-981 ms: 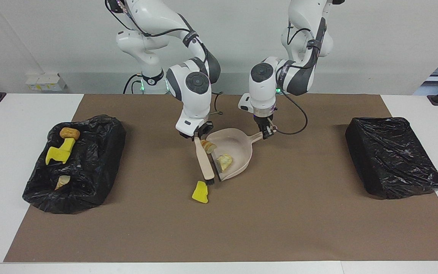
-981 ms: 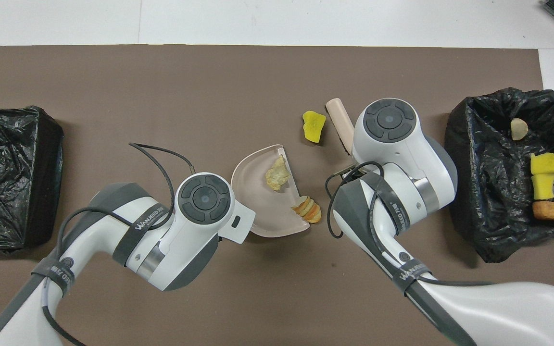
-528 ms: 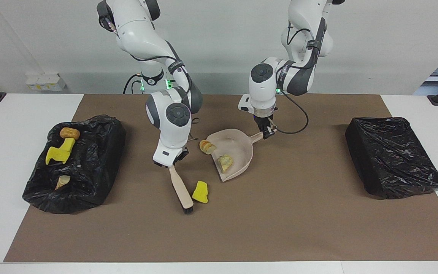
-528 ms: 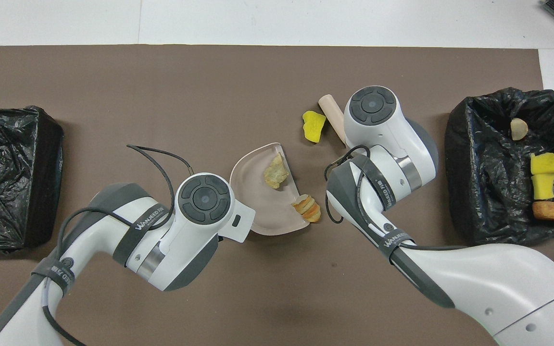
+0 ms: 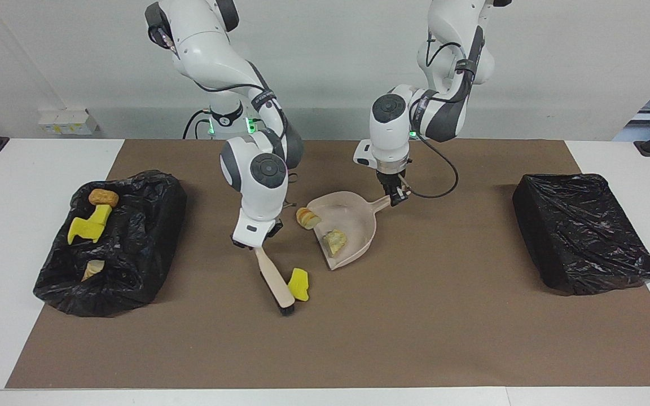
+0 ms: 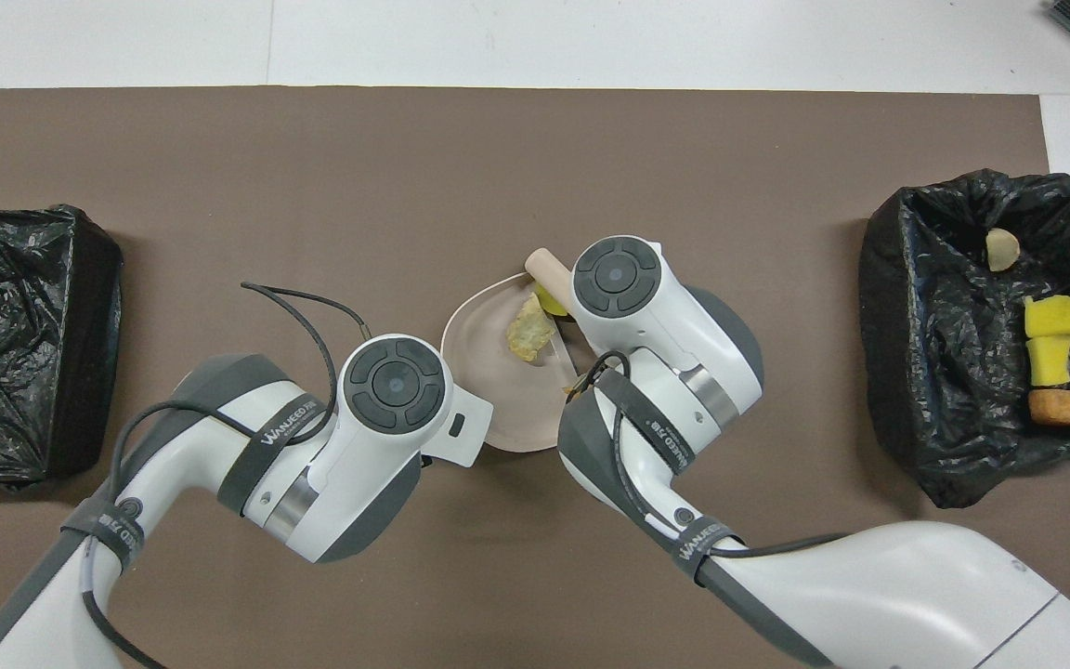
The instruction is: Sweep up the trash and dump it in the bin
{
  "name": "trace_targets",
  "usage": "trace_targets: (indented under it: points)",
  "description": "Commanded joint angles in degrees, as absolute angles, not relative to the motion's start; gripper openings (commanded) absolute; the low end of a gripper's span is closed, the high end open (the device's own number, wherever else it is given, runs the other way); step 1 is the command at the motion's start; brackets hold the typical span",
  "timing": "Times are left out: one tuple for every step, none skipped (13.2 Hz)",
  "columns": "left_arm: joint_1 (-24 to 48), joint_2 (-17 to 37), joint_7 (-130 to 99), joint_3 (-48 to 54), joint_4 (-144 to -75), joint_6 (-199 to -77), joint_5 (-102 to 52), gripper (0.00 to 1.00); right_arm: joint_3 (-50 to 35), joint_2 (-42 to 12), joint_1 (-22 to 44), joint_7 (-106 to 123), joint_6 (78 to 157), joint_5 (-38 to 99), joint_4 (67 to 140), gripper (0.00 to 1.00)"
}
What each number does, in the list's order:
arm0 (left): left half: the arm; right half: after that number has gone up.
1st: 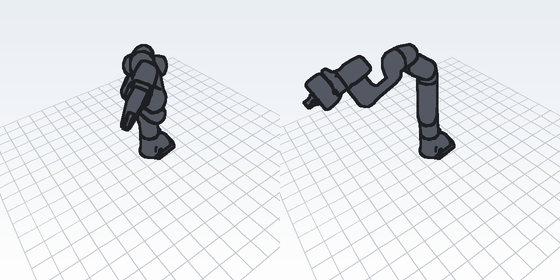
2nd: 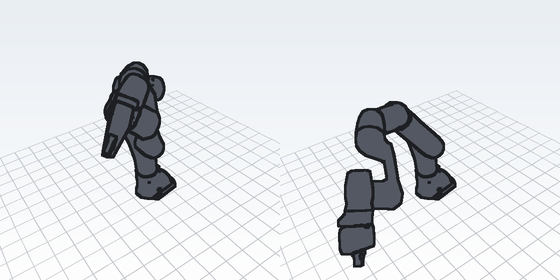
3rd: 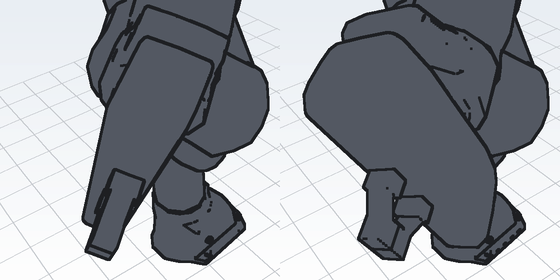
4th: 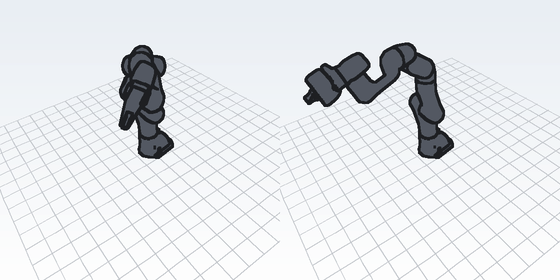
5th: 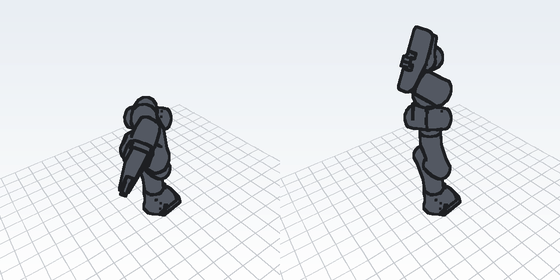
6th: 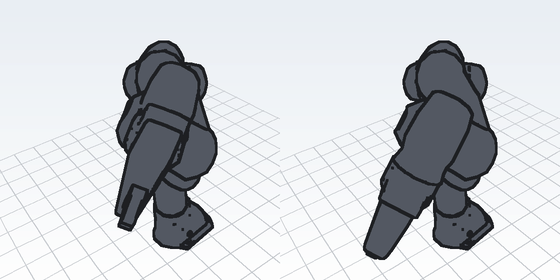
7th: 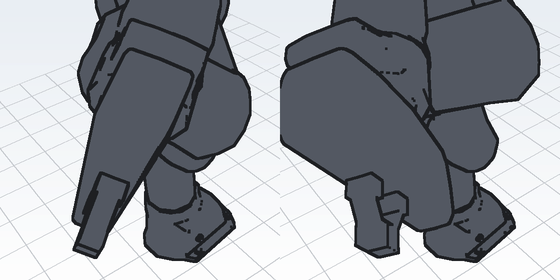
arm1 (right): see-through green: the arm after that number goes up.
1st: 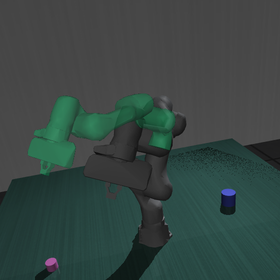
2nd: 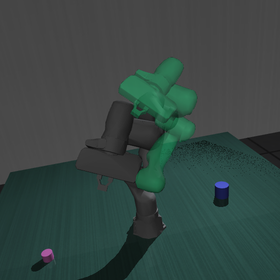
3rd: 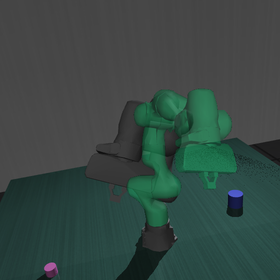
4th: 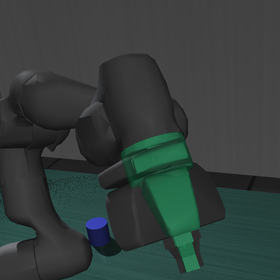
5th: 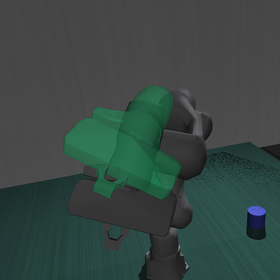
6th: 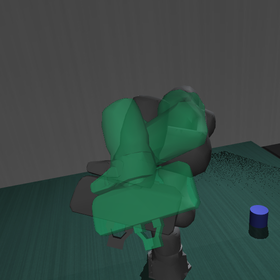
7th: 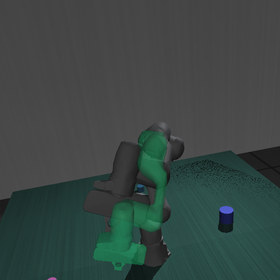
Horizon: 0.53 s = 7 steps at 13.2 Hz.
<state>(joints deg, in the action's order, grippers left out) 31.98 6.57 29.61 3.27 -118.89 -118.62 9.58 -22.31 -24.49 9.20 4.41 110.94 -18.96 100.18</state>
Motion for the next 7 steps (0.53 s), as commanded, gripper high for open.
trace_targets:
  points:
    - [31.9, 5.1, 27.1, 2.9, -120.5, -119.6, 10.5, 0.00, -23.7, -22.4, 8.2, 10.8, 110.3, -13.3, 102.7, 0.00]
    - [31.9, 5.1, 27.1, 2.9, -120.5, -119.6, 10.5, 0.00, -23.7, -22.4, 8.0, 10.6, 110.0, -12.4, 102.7, 0.00]
    - [31.9, 5.1, 27.1, 2.9, -120.5, -119.6, 10.5, 0.00, -23.9, -22.2, 7.8, 10.6, 108.6, -10.7, 102.7, 0.00]
    - [31.9, 5.1, 27.1, 2.9, -120.5, -119.6, 10.5, 0.00, -24.0, -22.1, 7.6, 10.9, 106.5, -7.0, 102.2, 0.00]
    - [31.9, 5.1, 27.1, 2.9, -120.5, -119.7, 10.5, 0.00, -24.0, -21.8, 7.3, 11.7, 105.2, -3.4, 102.1, 0.00]
    - [31.8, 5.1, 27.1, 2.9, -120.5, -119.7, 10.5, 0.00, -24.0, -21.2, 7.3, 12.1, 104.0, -1.8, 102.1, 0.00]
    - [31.8, 5.1, 27.1, 2.9, -120.5, -119.7, 10.5, 0.00, -24.0, -20.8, 7.3, 12.0, 102.5, -0.8, 102.1, 0.00]
